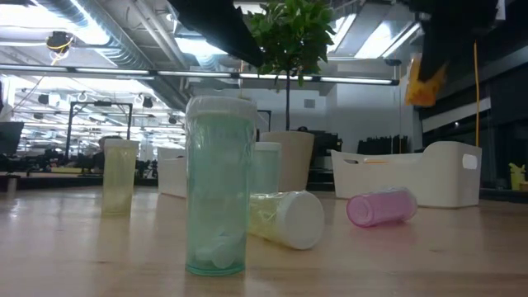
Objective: Pick and place medicine bottles into bin by pill shape (circle, oval)
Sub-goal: Put the top left orange pill bottle into the right white bin
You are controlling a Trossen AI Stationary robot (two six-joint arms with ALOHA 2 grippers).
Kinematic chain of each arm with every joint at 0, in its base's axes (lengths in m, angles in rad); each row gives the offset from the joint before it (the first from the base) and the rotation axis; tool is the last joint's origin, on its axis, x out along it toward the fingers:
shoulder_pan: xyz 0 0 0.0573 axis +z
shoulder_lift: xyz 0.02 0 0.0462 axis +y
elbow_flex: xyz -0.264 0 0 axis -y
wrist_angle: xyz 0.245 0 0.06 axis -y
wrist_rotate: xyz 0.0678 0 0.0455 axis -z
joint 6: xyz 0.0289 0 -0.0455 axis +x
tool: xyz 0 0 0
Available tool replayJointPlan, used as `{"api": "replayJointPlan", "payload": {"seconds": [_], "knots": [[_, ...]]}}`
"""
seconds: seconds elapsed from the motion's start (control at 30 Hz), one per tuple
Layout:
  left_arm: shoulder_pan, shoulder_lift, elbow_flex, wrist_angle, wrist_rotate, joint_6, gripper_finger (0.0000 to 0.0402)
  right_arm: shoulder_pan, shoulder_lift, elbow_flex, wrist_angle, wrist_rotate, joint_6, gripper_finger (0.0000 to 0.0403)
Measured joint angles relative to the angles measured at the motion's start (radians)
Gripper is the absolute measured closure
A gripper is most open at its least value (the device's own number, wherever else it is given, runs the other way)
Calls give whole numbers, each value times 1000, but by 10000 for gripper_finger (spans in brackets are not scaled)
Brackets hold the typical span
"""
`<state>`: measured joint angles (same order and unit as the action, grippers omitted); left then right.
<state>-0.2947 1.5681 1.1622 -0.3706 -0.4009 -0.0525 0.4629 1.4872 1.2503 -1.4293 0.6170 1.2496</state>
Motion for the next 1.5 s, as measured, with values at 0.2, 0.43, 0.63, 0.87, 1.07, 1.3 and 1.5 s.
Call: {"api": "replayJointPlan", "payload": {"seconds": [0.2,0.43,0.63,0.87,1.07,1.3,1.5], "knots": [[0,0,0,1,-6,-11,177,-157,1,-54,64,-88,-25,199],[0,0,0,1,-6,-24,177,-325,1,-134,190,-241,-166,199],[0,0,1,4,-7,-24,177,-418,2,-258,502,-323,-358,199],[0,0,1,5,-6,-24,177,-476,2,-336,545,-379,-338,199],[0,0,2,10,-6,-24,177,-480,2,-375,578,-376,-316,199],[0,0,2,14,-6,-24,177,-479,2,-375,597,-375,-317,188],[0,0,2,14,-6,-24,177,-479,2,-375,601,-375,-318,180]]}}
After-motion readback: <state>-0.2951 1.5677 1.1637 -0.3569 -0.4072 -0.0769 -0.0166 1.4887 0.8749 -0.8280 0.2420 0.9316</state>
